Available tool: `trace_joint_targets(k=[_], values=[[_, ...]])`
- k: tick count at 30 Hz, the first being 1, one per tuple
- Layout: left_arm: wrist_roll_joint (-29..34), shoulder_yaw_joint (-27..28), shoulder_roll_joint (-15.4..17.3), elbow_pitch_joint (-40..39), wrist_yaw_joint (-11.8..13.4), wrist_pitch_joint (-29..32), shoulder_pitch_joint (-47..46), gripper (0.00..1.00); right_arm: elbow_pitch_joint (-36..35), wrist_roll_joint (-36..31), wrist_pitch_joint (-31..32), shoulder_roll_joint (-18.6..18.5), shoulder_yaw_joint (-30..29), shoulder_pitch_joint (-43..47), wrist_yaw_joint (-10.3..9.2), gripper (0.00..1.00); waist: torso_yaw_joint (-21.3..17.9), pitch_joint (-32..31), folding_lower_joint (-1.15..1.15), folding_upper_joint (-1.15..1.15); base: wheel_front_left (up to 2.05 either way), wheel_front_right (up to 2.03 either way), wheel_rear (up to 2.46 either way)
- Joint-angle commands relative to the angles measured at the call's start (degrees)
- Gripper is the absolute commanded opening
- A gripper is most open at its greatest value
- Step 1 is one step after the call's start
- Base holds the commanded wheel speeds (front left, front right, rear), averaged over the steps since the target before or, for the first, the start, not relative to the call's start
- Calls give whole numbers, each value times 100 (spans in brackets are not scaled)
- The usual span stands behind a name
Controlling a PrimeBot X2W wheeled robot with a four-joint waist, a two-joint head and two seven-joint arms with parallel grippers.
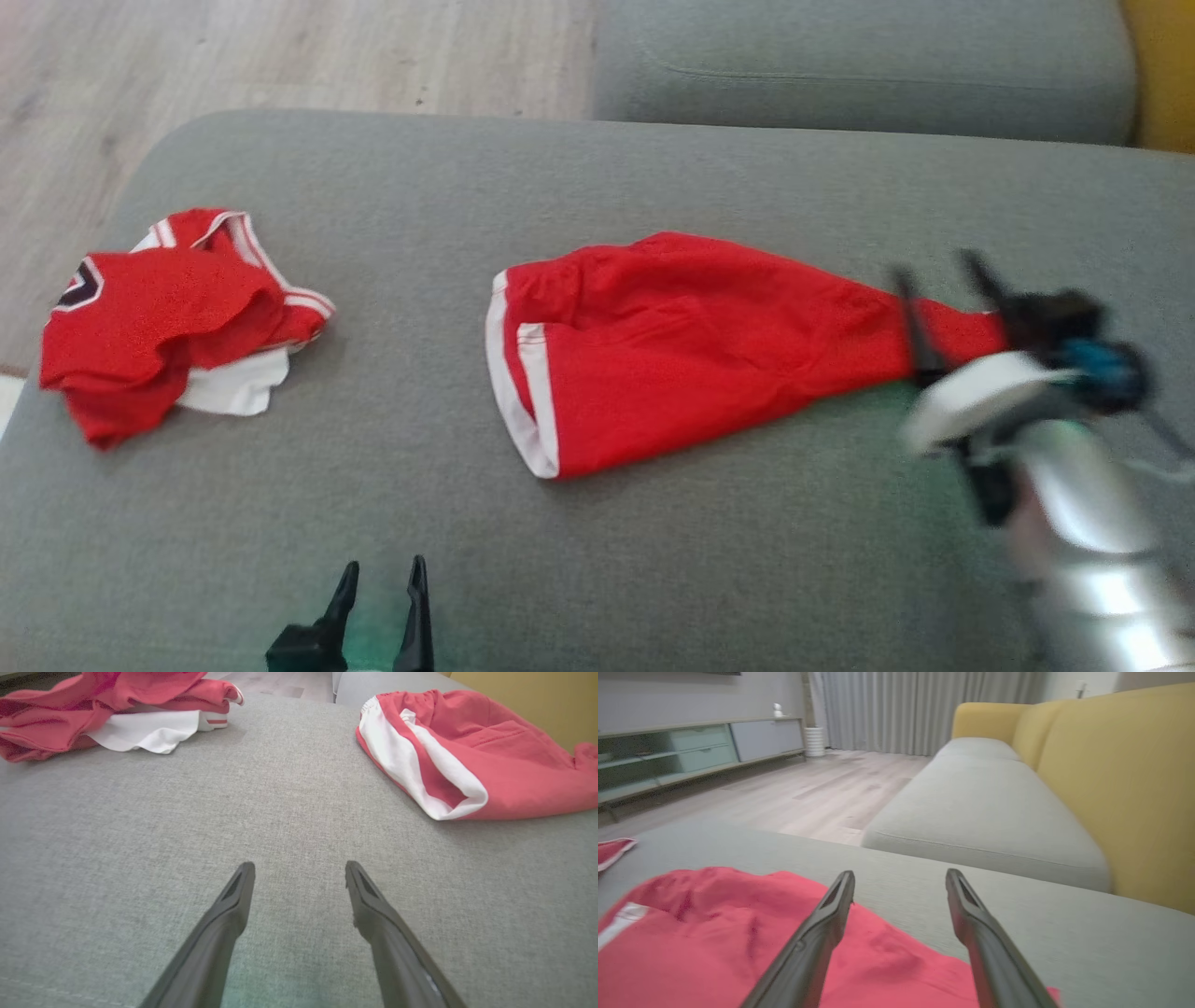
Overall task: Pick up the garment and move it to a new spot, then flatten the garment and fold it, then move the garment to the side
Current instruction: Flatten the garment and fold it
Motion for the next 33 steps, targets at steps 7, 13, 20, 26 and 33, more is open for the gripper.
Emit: trace_joint_targets(k=[7,13,20,26,33], values=[[-63,5,3,-148,-7,-32,-309,100,-165,148,-38,731,1287,-249,-4,100,441,78,0,0,0,0,0],[-142,-195,3,-179,20,-32,-370,100,351,840,281,868,2311,-708,-4,99,929,238,0,0,0,0,0],[-279,-392,3,-199,67,-32,-406,100,712,1532,526,875,2938,-1170,-4,95,1374,443,0,0,0,0,0],[-398,-559,3,-222,115,-32,-420,100,1285,1574,544,876,3115,-1503,-4,100,1597,596,0,0,0,0,0],[-507,-697,3,-267,161,-32,-491,100,1619,1736,504,877,3270,-1426,-4,100,1731,732,0,0,0,0,0]])
